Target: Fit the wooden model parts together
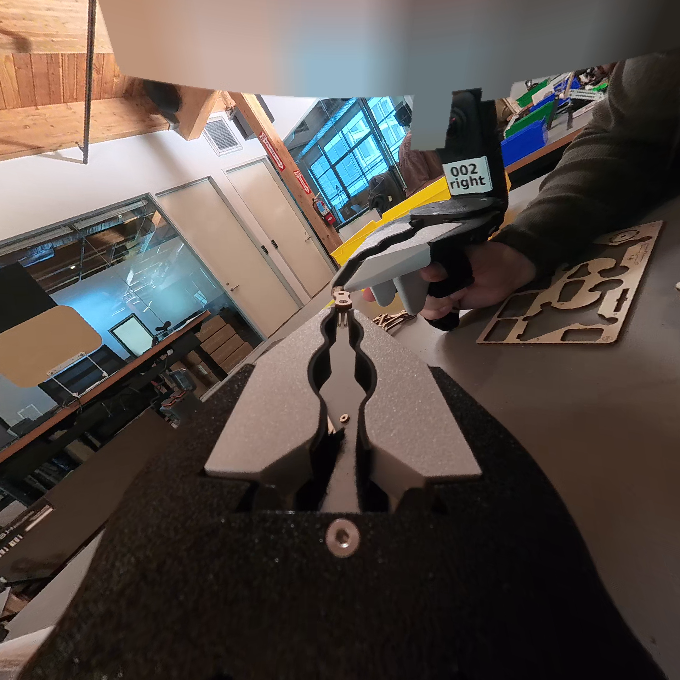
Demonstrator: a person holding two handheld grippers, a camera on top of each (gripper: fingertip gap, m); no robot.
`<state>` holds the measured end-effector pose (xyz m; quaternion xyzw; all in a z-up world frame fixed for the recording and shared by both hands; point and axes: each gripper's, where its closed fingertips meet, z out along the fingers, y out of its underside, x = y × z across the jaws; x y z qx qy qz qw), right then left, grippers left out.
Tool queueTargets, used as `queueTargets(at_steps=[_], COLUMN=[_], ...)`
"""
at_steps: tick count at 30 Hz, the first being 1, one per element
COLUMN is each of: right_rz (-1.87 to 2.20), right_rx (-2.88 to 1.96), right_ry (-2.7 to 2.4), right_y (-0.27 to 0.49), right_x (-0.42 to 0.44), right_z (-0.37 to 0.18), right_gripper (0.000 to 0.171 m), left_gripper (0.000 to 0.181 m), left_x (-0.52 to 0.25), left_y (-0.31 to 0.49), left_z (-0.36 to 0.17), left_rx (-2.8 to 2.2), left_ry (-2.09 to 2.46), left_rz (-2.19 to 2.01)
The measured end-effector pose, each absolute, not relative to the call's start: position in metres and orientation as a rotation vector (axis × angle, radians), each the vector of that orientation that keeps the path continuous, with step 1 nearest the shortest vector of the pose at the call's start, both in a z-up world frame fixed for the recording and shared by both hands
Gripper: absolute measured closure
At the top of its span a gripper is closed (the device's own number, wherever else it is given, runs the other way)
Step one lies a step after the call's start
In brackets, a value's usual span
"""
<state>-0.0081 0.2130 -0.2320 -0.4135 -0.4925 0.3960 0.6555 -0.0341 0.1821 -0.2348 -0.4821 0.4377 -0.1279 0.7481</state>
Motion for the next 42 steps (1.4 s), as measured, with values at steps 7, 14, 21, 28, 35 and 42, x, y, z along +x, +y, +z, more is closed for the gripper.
queueTargets(at_steps=[7, 14, 21, 28, 35, 42], right_rz=[0.851, 0.751, 0.552, 0.44, 0.203, -0.017], right_rx=[-0.907, -0.853, -0.73, -0.623, -0.454, -0.354], right_ry=[-1.078, -1.063, -1.075, -1.065, -1.049, -1.186], right_y=[0.215, 0.211, 0.2, 0.183, 0.163, 0.163], right_x=[-0.003, 0.002, 0.007, 0.014, 0.025, 0.025], right_z=[-0.224, -0.216, -0.203, -0.171, -0.127, -0.127], right_gripper=[0.162, 0.162, 0.163, 0.163, 0.162, 0.163], left_gripper=[0.177, 0.178, 0.178, 0.178, 0.177, 0.178], left_x=[-0.037, -0.022, -0.022, -0.021, -0.022, -0.014], left_y=[0.187, 0.17, 0.166, 0.149, 0.143, 0.141], left_z=[-0.219, -0.189, -0.184, -0.175, -0.165, -0.158], left_rx=[-1.143, -1.174, -1.266, -1.165, -0.821, -0.789], left_ry=[0.797, 0.58, 0.124, -0.189, -0.503, -0.445], left_rz=[-0.424, -0.664, -1.23, -1.512, -1.934, -1.905])
